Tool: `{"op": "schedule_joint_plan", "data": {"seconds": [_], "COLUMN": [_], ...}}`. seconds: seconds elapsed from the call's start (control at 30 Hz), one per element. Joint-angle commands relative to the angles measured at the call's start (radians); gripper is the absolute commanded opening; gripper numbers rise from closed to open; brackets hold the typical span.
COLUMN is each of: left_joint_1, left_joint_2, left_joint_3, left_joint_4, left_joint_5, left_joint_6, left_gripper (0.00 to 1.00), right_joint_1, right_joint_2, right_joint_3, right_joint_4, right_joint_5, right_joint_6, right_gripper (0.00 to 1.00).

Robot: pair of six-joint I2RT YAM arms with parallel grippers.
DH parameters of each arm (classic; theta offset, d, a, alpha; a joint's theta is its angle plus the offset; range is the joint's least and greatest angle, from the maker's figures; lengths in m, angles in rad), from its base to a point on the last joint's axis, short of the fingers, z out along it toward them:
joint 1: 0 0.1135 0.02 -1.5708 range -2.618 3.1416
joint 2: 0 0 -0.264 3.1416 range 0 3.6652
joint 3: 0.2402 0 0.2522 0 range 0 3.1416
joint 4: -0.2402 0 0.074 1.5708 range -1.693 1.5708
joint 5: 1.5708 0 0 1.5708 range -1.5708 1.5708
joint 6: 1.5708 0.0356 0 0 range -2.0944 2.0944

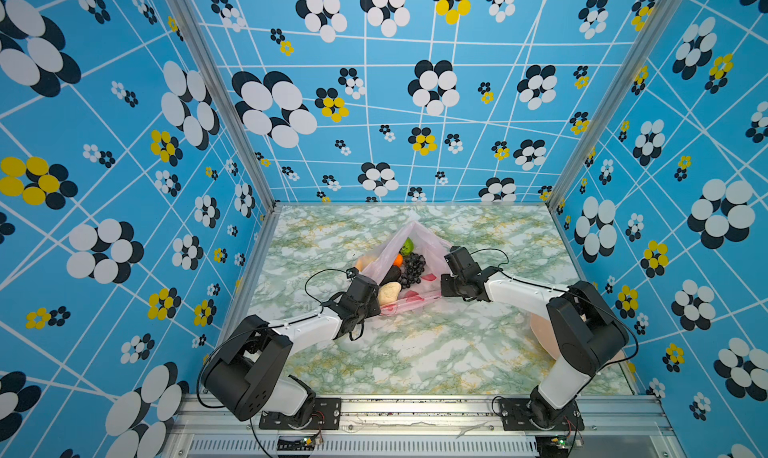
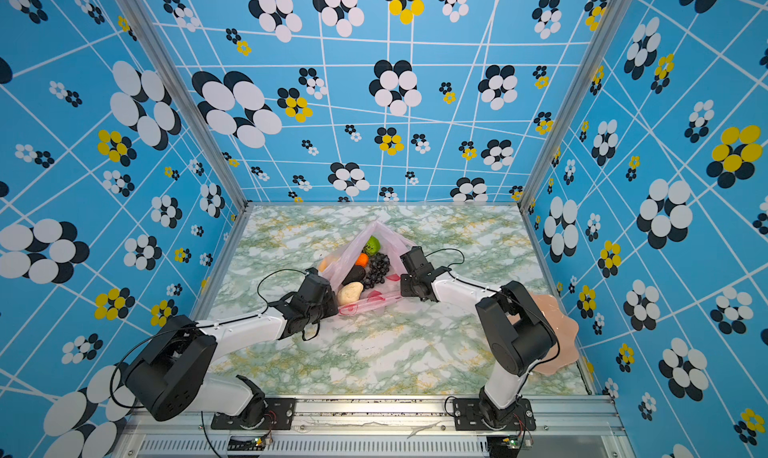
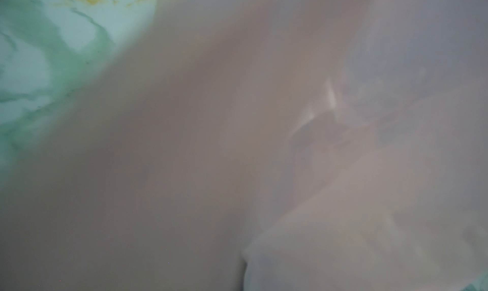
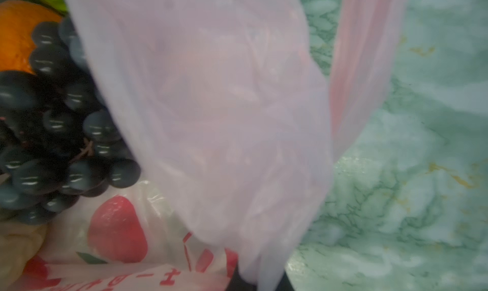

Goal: Take fruits out of the plastic bag
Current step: Spread open the plastic bag at the top-center of the table, then move the plastic bag to the top-center of the table.

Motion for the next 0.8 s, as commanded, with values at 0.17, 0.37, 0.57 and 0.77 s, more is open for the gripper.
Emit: {"op": "schedule_joint_plan", "data": {"seconds": [0.17,0.37,0.57,0.77], "left_joint_1": [0.154,0.334,0.445,0.456], "left_joint_2": [0.006,0.076,0.111,0.098], "left_joint_3": [-0.031,-0.003,0.06,0.072], "left_joint_4": [0.074,0.172,0.174,0.158], "left_joint_5": [0.014,0.134,0.203,0.225], "left_joint_6": [-0.029,-0.009,0.025,0.075], "left_gripper": [0.0,0.0,0.0,0.0], "right_joint_1": [-0.036,-0.035,-0.035,-0.035], "right_joint_2": [0.154,0.349,0.502,0.463], "right_joint_3": [0.117,0.363,0.646,0.632], "right_joint_4": [0.049,0.041,-0.064,-0.077], "right_joint_5": [0.011,-0.059,-0.057,-0.051], "right_joint_6": [0.011,0.007,-0.012,-0.028], "right_gripper": [0.07,0.06,0.05,0.06]}}
